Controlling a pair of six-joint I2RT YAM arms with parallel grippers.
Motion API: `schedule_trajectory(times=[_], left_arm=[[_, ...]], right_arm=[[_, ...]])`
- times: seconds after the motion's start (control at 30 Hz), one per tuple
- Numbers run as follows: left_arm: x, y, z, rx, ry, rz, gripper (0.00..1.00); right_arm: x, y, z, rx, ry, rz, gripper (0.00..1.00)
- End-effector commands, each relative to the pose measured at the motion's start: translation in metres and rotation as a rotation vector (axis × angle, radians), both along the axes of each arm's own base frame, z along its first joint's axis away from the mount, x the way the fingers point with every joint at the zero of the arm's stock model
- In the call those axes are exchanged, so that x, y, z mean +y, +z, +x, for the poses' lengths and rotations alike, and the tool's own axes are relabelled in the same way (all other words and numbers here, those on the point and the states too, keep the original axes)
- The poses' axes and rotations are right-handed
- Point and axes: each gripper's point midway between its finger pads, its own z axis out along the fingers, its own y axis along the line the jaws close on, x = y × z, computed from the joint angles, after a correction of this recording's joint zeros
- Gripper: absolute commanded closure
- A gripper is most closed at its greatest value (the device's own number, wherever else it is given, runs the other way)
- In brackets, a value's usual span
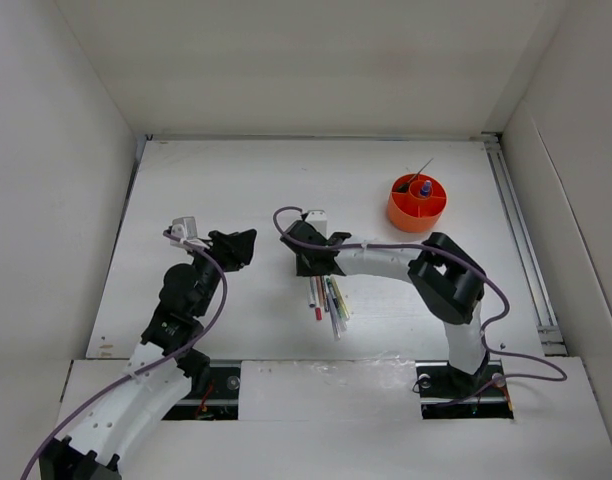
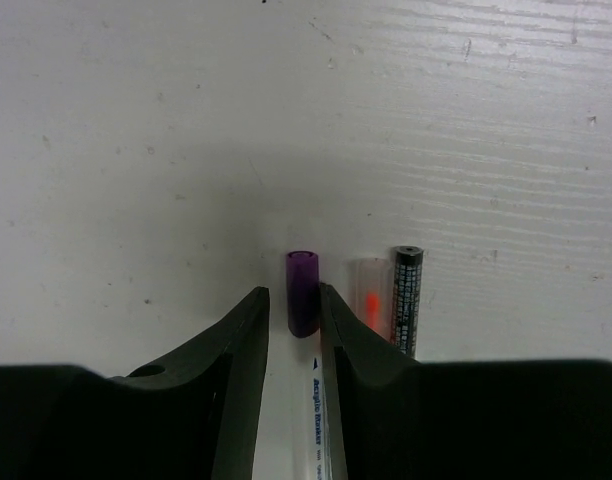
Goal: Sort the stationery into containers
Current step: Pick up the pen from the center of the board, then place the pen in the storage box.
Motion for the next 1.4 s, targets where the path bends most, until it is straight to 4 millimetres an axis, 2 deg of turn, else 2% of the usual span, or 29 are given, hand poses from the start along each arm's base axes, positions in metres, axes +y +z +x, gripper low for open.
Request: schedule_trajectory(times=[0.0, 0.07, 0.17, 0.33, 0.43, 0.5, 0.57, 0.63, 0.67, 0.73, 0.77, 0.83, 0.87, 0.9, 0.93, 0.97, 1.0, 1.03, 1.07, 1.1, 1.17, 1.2, 1.33, 1.37], left_arm=[[0.0, 0.026, -0.003, -0.08, -0.007, -0.03, 0.51], [0.0, 0.024, -0.003, -0.071, -0.007, -0.026, 0.51], [-0.001, 0.023, -0.004, -0.071, -0.016, -0.025, 0.51], [-0.001, 0.023, -0.004, -0.069, -0.016, -0.024, 0.51], [-0.001, 0.026, -0.003, -0.079, -0.016, -0.029, 0.51], [-0.001, 0.023, -0.004, -0.068, -0.016, -0.024, 0.51], [-0.002, 0.027, -0.004, -0.085, -0.025, -0.031, 0.51], [-0.003, 0.023, -0.004, -0.077, -0.025, -0.027, 0.51], [-0.003, 0.02, -0.004, -0.068, -0.025, -0.023, 0.51], [-0.005, 0.023, -0.004, -0.07, -0.037, -0.024, 0.51], [-0.005, 0.022, -0.004, -0.073, -0.037, -0.025, 0.51], [-0.006, 0.022, -0.003, -0.073, -0.037, -0.025, 0.51], [-0.007, 0.022, -0.004, -0.073, -0.048, -0.024, 0.51], [-0.008, 0.019, -0.002, -0.063, -0.048, -0.02, 0.51], [-0.013, 0.019, -0.004, -0.069, -0.081, -0.009, 0.51], [-0.016, 0.02, -0.004, -0.075, -0.097, -0.011, 0.51], [-0.02, 0.017, -0.002, -0.067, -0.109, -0.007, 0.51], [-0.022, 0.015, -0.001, -0.063, -0.12, -0.004, 0.51], [-0.026, 0.018, -0.001, -0.062, -0.138, -0.003, 0.51], [-0.028, 0.016, -0.001, -0.05, -0.147, 0.002, 0.52], [-0.032, 0.017, 0.0, -0.052, -0.17, 0.012, 0.53], [-0.033, 0.016, 0.001, -0.051, -0.17, 0.013, 0.53], [-0.036, 0.016, -0.001, -0.051, -0.19, 0.013, 0.53], [-0.036, 0.014, -0.001, -0.053, -0.19, 0.013, 0.53]], right_arm=[[0.009, 0.008, 0.003, -0.009, -0.011, 0.015, 0.67], [0.008, -0.001, 0.003, 0.002, -0.011, -0.001, 0.67], [0.006, -0.004, 0.003, 0.003, -0.016, -0.017, 0.69], [0.006, -0.004, 0.003, 0.003, -0.016, -0.017, 0.9], [0.009, 0.002, 0.003, 0.006, -0.011, -0.004, 0.98], [0.019, 0.013, 0.006, -0.006, 0.0, 0.042, 1.0], [0.025, 0.036, 0.007, -0.03, 0.008, 0.097, 1.0], [0.032, 0.057, 0.013, -0.055, 0.022, 0.165, 1.0], [0.037, 0.078, 0.014, -0.08, 0.031, 0.214, 1.0], [0.03, 0.103, 0.03, -0.12, 0.003, 0.272, 1.0], [0.023, 0.127, 0.036, -0.161, -0.027, 0.309, 1.0], [0.001, 0.151, 0.052, -0.236, -0.104, 0.337, 1.0], [-0.02, 0.158, 0.067, -0.263, -0.153, 0.354, 1.0], [-0.038, 0.186, 0.074, -0.314, -0.202, 0.401, 1.0], [-0.055, 0.197, 0.08, -0.337, -0.253, 0.42, 1.0], [-0.091, 0.211, 0.1, -0.404, -0.364, 0.418, 1.0], [-0.118, 0.231, 0.101, -0.463, -0.431, 0.444, 1.0], [-0.141, 0.24, 0.105, -0.503, -0.505, 0.455, 1.0], [-0.173, 0.25, 0.11, -0.569, -0.606, 0.435, 1.0], [-0.214, 0.262, 0.112, -0.635, -0.704, 0.43, 1.0], [-0.258, 0.271, 0.112, -0.698, -0.838, 0.424, 1.0], [-0.296, 0.274, 0.114, -0.741, -0.933, 0.395, 1.0], [-0.363, 0.273, 0.111, -0.802, -1.122, 0.354, 1.0], [-0.37, 0.268, 0.114, -0.798, -1.144, 0.346, 1.0]])
